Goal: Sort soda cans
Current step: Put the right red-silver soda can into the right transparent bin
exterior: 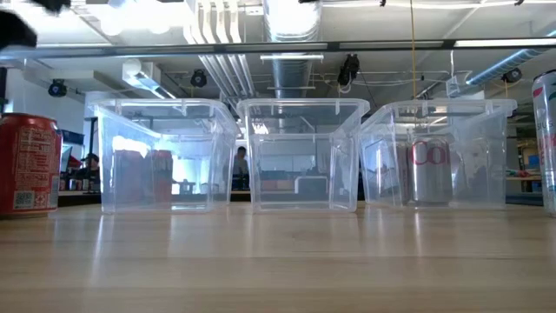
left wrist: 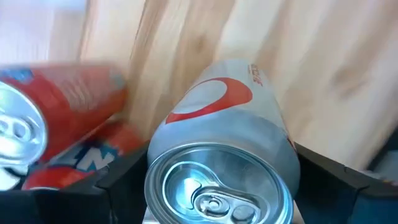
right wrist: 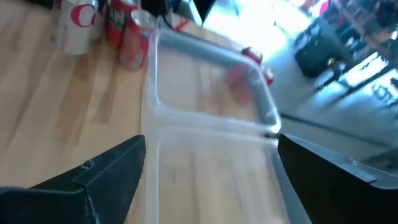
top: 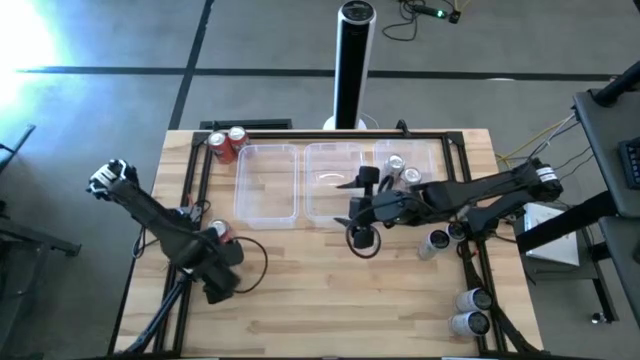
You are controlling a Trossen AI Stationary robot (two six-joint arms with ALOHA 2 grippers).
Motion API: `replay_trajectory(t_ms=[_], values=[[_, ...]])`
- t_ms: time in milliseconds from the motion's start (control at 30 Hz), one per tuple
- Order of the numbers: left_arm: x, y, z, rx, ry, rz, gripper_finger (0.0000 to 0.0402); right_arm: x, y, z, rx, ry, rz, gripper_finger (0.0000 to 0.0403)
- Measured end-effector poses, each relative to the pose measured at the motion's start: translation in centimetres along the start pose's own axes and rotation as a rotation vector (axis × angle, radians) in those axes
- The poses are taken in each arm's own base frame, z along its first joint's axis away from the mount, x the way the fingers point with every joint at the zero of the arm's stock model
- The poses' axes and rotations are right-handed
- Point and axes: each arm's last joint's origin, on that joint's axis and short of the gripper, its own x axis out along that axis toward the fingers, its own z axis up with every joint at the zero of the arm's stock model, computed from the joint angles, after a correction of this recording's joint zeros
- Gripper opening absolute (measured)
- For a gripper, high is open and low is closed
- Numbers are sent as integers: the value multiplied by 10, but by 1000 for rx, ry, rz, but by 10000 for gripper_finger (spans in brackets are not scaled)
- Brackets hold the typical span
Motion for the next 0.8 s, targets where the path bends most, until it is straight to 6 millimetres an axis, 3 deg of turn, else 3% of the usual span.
replay_trajectory(t_ms=[200, 400, 600, 700, 800], values=[[-64, 8, -2, 26, -284, -99, 297, -4, 3, 14, -17, -126, 0, 361], [-110, 13, 1, 144, -656, -41, 297, -2, 10, 21, 34, -231, 136, 361], [-117, 16, 26, 57, -964, 180, 297, -5, 17, 27, 16, -278, 171, 361], [-109, 23, 46, -25, -979, 249, 297, -1, 25, 29, -62, -248, 81, 361], [-100, 30, 73, -121, -951, 196, 297, 8, 32, 32, -158, -196, -36, 361]])
